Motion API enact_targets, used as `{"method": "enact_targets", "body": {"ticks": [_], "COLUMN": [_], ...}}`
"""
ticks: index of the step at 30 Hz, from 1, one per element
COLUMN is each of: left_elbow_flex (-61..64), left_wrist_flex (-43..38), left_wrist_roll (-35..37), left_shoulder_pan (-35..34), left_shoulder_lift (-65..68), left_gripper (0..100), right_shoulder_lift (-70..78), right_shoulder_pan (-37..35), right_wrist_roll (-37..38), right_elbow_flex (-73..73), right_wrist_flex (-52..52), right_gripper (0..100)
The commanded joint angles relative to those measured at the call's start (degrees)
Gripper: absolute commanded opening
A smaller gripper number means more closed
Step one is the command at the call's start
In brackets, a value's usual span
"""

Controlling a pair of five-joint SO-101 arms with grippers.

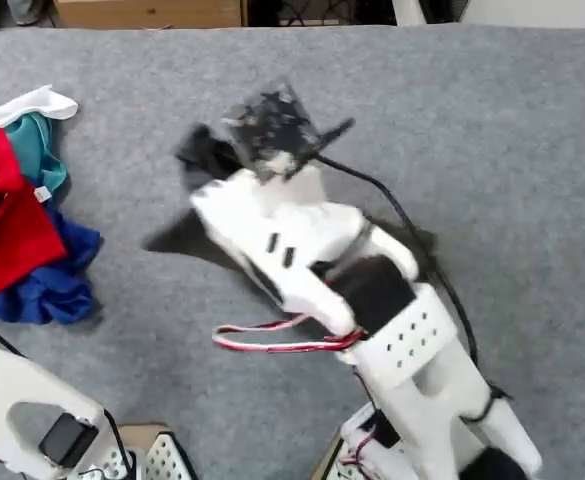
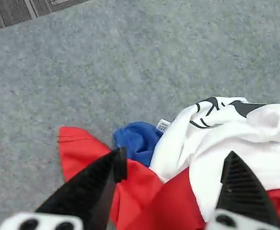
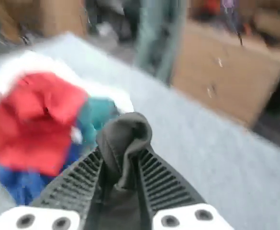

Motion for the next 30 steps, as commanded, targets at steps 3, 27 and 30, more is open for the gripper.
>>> {"method": "enact_targets", "body": {"ticks": [3, 27, 30], "left_elbow_flex": [-1.6, -1.6, -1.5], "left_wrist_flex": [0.3, 0.6, 0.6], "left_wrist_roll": [-0.4, -5.2, -5.2], "left_shoulder_pan": [0.9, 15.5, 16.8], "left_shoulder_lift": [-3.5, -4.1, -4.1], "left_gripper": [32, 32, 32], "right_shoulder_lift": [13.7, 43.7, 45.9], "right_shoulder_pan": [4.7, 57.8, 65.5], "right_wrist_roll": [-6.9, 39.2, 46.5], "right_elbow_flex": [-21.1, -4.4, -4.5], "right_wrist_flex": [4.3, 29.2, 28.9], "right_gripper": [1.5, 1.5, 1.5]}}
